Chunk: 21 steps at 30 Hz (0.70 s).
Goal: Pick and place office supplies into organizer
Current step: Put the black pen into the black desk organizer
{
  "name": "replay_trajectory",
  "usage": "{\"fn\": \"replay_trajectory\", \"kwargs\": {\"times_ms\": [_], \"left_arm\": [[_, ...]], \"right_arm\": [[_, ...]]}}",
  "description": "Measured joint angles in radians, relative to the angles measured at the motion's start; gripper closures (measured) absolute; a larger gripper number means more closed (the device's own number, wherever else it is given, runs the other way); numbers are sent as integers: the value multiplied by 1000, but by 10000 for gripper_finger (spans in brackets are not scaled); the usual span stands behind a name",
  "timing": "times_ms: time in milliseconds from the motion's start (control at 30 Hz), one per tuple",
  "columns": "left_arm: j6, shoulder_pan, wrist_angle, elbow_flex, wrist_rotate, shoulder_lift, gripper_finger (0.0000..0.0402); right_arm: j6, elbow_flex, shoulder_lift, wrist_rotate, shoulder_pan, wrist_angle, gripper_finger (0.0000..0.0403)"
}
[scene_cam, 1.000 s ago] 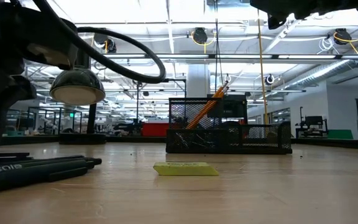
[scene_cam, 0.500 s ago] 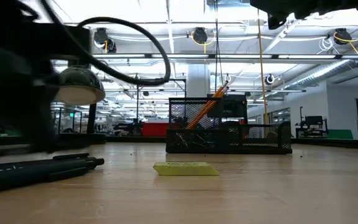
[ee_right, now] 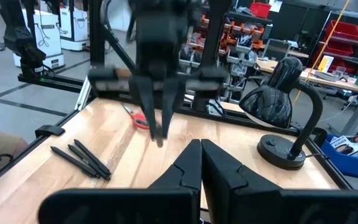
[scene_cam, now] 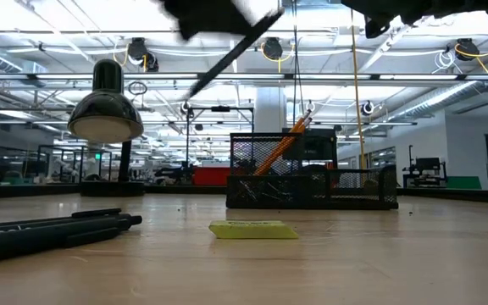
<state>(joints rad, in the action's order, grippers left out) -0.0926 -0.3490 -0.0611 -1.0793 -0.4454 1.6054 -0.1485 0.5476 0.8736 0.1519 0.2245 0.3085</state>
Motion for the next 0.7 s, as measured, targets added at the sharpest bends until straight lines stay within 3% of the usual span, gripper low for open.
{"fn": "replay_trajectory", "kwargs": {"times_ms": [100, 200, 467, 700], "left_arm": [[134, 63, -163, -2, 111, -2, 389], [197, 143, -222, -2, 180, -2, 377], [213, 334, -316, -1, 516, 16, 394], [194, 402, -428, -2, 649, 96, 381]], "right_arm": [[-2, 0, 0, 0, 0, -2, 403], [-2, 0, 0, 0, 0, -7, 403], [-25, 0, 0, -27, 0, -7, 403], [-48, 0, 0, -27, 0, -12, 403]]}}
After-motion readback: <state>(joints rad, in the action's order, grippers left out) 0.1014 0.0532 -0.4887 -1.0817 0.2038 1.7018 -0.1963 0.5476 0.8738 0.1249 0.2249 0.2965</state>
